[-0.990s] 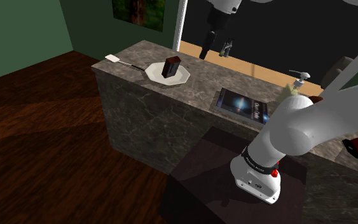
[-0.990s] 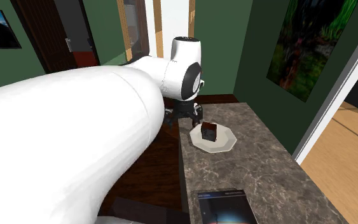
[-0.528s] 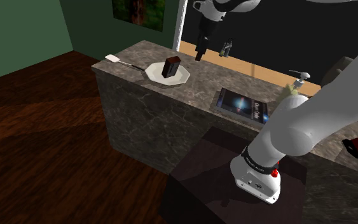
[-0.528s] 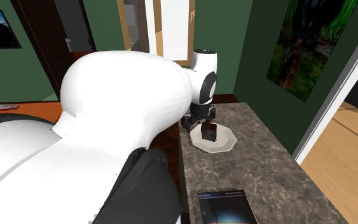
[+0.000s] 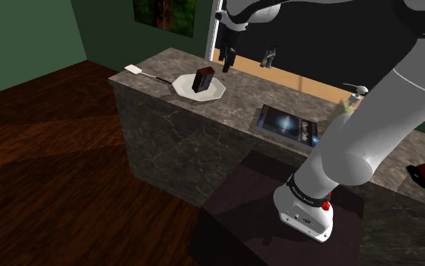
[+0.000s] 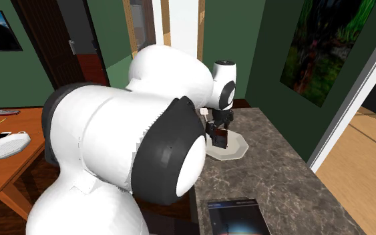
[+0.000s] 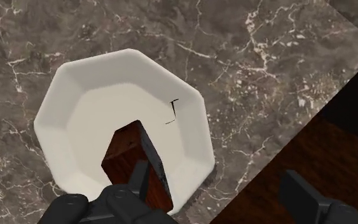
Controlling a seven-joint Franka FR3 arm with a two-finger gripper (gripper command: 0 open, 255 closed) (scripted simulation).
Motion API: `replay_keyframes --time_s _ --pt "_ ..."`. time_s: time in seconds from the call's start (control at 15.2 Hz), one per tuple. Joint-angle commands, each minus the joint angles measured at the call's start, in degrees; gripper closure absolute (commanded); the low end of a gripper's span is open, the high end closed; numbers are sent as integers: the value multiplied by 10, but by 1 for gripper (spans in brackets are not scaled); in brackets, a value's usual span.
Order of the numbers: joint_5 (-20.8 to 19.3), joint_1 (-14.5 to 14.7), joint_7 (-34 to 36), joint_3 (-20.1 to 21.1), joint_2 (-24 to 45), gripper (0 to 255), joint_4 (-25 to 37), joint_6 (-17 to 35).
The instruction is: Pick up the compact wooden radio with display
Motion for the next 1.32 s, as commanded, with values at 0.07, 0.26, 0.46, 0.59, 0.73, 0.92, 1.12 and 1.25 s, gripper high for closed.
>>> replay_keyframes --time_s 0.07,0.26,0.46,0.59,0.73,0.92,1.12,1.25 --pt "23 -2 -77 -9 76 0 55 21" --pt "44 -11 -143 -7 147 0 114 32" --pt "53 -18 -170 -2 179 0 138 42" --pt "57 -18 -171 -1 186 0 130 56" --pt "60 -19 -173 0 193 0 123 69" --pt "64 -21 -176 1 202 0 114 87" --pt "64 -20 -175 1 202 255 114 87" --pt "64 -20 -175 1 202 255 114 87"
